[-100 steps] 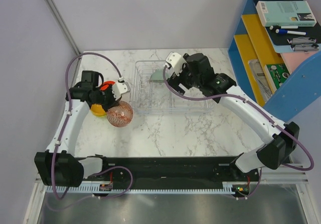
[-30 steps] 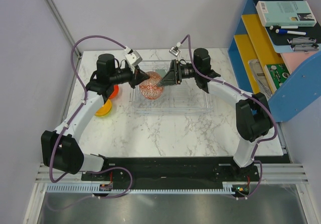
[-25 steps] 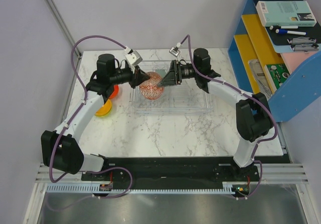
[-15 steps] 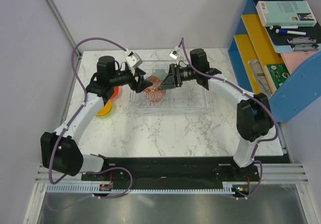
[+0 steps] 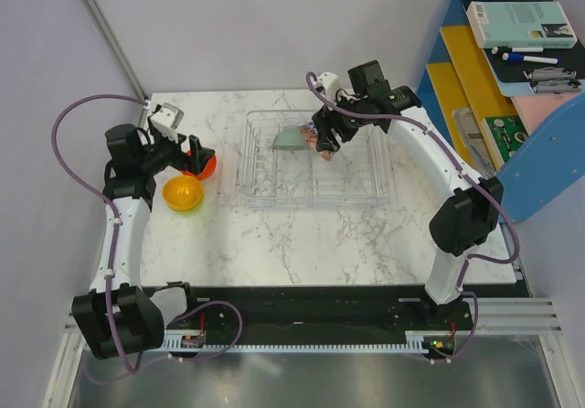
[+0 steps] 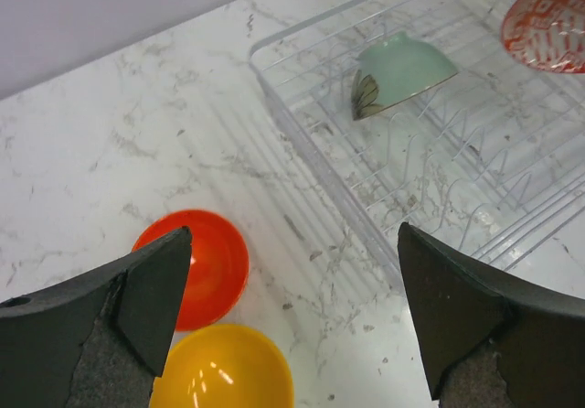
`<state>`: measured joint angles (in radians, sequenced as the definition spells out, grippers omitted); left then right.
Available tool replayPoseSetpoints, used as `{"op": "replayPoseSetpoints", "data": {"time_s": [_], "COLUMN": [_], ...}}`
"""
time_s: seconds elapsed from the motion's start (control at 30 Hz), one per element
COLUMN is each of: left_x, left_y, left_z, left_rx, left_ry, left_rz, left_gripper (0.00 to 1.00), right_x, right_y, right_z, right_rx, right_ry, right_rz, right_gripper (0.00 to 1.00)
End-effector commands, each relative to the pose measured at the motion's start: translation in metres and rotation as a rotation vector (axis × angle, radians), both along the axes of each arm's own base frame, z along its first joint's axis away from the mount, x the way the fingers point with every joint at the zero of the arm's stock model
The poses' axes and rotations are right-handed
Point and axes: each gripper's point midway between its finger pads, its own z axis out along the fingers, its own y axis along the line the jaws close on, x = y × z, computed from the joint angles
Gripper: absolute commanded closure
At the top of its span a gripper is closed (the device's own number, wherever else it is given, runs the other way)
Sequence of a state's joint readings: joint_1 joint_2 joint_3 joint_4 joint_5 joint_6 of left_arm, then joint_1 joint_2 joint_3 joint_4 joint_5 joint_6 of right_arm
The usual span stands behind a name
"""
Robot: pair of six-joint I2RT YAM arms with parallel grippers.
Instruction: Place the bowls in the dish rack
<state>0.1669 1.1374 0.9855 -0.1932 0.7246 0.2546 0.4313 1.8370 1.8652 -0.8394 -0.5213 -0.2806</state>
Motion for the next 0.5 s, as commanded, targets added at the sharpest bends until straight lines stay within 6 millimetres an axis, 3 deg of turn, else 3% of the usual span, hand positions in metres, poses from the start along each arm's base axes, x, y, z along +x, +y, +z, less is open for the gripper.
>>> {"op": "replayPoseSetpoints", "data": {"time_s": [0.0, 0.13, 0.27, 0.47], "left_x": [-0.011, -0.019, -0.023, -0.022], "left_y": [0.035, 0.049, 0.057, 0.055], "left_z": [-0.017, -0.035, -0.034, -0.036], "left_rx": [0.016, 0.005, 0.011, -0.004], "left_ry": [0.06, 0.07, 0.056, 0.065], "left_rz": [0.14, 0.21, 0.246, 0.233], "left_gripper": [0.0, 0.0, 0.0, 0.0], "right_x": [0.014, 0.009, -0.007, -0.013], "right_y": [-0.031, -0.026, -0.006, 0.015], "right_z": [-0.009, -0.015, -0.022, -0.032], "right_rx": [-0.272, -0.368, -0.441, -0.488], "right_ry": [-0.135, -0.177, -0.214, -0.232], "right_rz": [0.043, 0.086, 0.151, 0.184], "right_gripper": [1.0, 1.0, 1.0, 1.0]}}
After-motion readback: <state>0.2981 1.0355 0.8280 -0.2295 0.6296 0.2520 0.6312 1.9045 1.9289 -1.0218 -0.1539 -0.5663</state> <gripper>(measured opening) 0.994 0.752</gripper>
